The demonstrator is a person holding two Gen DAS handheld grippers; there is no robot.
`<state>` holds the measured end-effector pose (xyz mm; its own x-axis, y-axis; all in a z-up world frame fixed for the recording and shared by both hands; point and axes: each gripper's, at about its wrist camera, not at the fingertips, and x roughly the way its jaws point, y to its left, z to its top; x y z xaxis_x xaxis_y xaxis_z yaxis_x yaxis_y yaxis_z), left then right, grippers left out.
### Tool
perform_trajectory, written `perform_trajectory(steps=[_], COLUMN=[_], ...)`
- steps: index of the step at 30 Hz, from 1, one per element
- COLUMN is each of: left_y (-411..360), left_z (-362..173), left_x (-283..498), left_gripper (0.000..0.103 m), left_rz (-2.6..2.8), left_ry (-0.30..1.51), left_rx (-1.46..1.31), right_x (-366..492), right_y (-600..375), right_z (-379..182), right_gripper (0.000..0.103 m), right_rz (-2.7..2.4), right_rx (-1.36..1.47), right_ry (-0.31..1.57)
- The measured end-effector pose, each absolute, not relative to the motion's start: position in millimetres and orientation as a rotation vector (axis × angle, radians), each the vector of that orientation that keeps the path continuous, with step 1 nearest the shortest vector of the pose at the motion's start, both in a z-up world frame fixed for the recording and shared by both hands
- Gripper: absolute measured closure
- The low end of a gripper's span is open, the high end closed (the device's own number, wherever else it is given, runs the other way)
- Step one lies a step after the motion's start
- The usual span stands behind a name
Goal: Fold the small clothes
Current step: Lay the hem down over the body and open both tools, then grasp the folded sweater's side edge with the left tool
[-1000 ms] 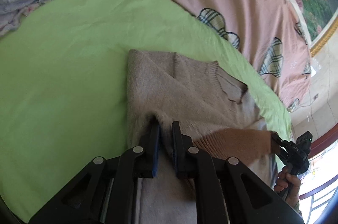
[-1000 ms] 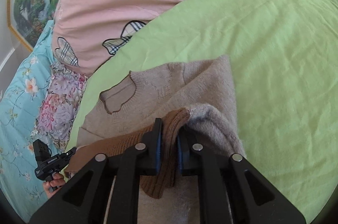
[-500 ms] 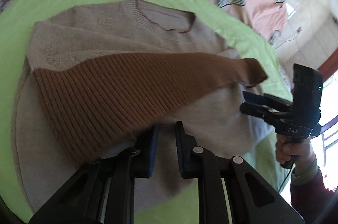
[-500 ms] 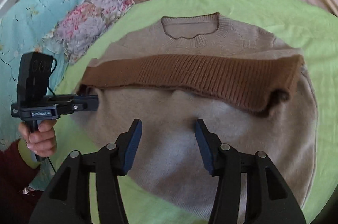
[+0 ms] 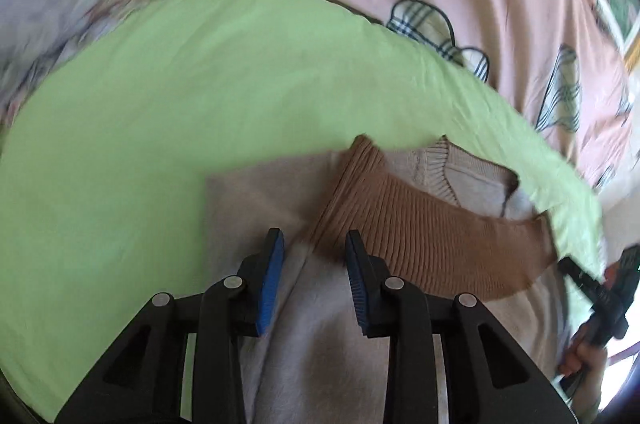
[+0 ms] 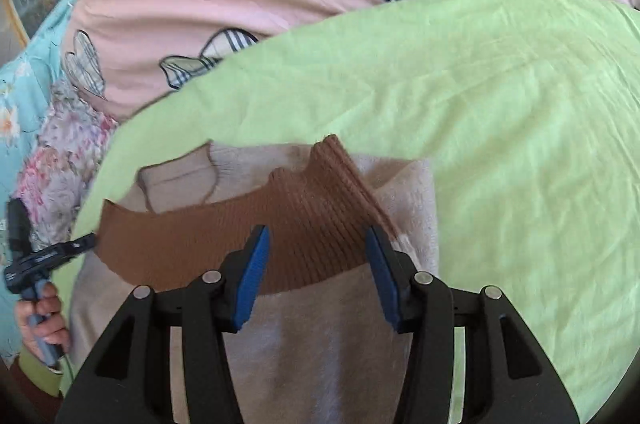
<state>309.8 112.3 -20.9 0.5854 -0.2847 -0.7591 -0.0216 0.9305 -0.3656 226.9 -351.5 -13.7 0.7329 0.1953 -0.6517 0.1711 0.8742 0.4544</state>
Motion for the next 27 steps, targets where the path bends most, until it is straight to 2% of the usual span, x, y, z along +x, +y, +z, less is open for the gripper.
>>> perform_trajectory(steps=[6, 13, 20, 27], left_y=[127, 109, 87, 90], left_z=[-19, -14, -27, -51], left_x=[239, 166, 118, 96], left_gripper=[0.07, 0.065, 0.064, 0.056], left_rz=[-0.191, -0.29, -0.353, -0.348], left_ry=[0.904, 0.89, 0.934, 0.979], left_rx=[-0.417, -0.448, -0.476, -0.576], right_x=[175, 128, 93, 73], right_y=[-327, -295, -277, -266], right_z=[-7, -11, -23, -26], right_gripper=[0.05, 0.05, 0.05, 0.05], right_rz=[0.071, 0.143, 0.149, 0.163], right_rx=[0.516, 0.565, 0.641, 0.679], right_ry=[0.739, 0.732, 0.724, 0.718])
